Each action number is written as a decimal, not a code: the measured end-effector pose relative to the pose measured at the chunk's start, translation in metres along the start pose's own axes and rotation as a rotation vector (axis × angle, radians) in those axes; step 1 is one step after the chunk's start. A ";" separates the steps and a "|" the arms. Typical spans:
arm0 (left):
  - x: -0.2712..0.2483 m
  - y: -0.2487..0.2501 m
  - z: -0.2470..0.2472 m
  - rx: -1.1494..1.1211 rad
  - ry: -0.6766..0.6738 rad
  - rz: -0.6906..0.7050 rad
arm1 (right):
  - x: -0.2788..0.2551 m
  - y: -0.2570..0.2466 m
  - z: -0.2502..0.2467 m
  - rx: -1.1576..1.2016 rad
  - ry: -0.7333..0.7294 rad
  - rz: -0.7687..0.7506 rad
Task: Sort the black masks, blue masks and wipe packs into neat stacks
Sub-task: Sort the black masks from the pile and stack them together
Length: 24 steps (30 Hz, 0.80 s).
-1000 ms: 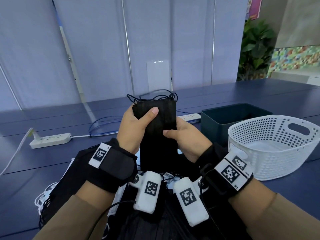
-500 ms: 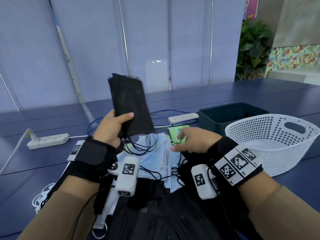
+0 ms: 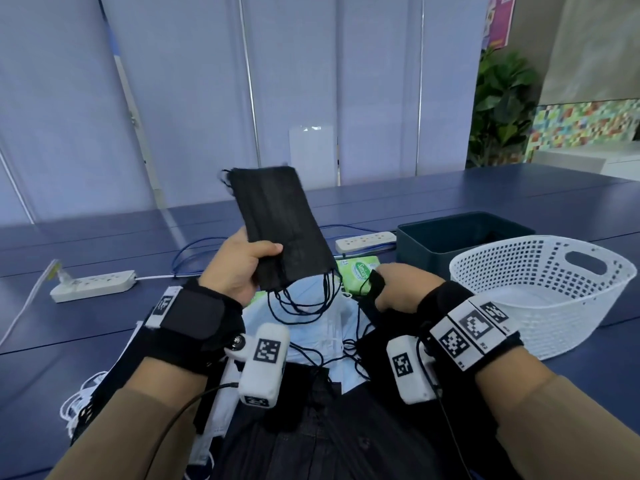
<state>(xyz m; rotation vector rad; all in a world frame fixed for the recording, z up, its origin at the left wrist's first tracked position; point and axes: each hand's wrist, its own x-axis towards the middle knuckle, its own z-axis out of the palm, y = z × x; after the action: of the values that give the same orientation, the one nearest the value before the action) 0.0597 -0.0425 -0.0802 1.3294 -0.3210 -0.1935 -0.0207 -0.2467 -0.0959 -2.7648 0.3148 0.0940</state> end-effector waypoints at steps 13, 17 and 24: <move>-0.014 -0.023 0.027 0.385 -0.322 0.163 | -0.023 -0.008 -0.039 0.961 0.330 -0.353; -0.031 -0.028 0.045 0.209 -0.538 0.000 | -0.016 -0.014 -0.026 1.105 0.345 -0.353; -0.032 -0.037 0.054 0.312 -0.277 0.062 | -0.015 -0.025 -0.018 1.468 0.391 -0.336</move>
<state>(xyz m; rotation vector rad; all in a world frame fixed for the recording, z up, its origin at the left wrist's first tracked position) 0.0132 -0.0902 -0.1086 1.6011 -0.6460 -0.2844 -0.0286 -0.2268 -0.0692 -1.3092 -0.0342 -0.5432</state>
